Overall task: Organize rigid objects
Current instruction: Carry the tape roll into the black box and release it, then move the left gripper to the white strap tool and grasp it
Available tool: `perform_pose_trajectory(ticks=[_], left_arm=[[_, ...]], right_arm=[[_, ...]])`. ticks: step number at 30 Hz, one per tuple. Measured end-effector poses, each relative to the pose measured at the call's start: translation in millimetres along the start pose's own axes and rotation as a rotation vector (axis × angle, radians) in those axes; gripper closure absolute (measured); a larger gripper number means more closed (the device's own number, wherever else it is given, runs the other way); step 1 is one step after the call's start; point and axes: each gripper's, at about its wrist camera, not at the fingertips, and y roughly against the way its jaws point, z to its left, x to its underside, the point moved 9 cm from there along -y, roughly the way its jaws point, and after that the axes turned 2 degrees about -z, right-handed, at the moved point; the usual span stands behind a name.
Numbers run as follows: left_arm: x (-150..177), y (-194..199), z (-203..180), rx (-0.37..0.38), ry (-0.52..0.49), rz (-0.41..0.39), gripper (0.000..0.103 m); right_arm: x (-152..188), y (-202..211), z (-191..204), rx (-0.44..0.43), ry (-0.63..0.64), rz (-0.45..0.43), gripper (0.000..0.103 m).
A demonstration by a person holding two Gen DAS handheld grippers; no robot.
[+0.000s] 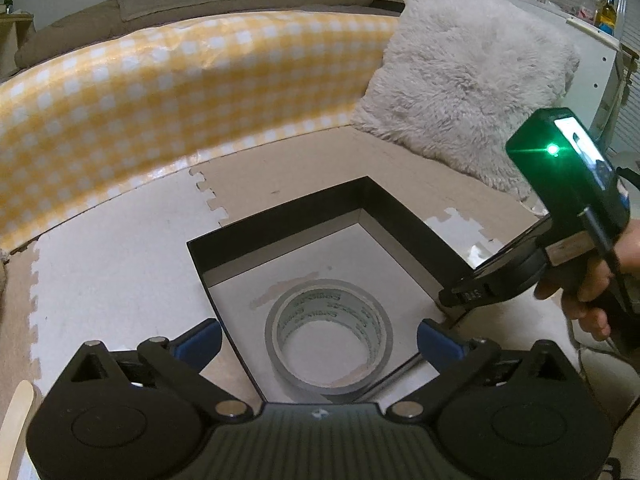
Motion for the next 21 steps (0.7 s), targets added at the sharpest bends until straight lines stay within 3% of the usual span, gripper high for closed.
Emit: perform_pose_trajectory(ticks=[11,21], left_arm=[[15,22,3,-0.032,0.035,0.009,0.000],[20,55,54,-0.091,0.142,-0.034,0.000]], right_arm=[[1,0,0,-0.006,0.006,-0.006,0.099],[3,-1,-2,-0.014,-0.012,0.012,0.099]])
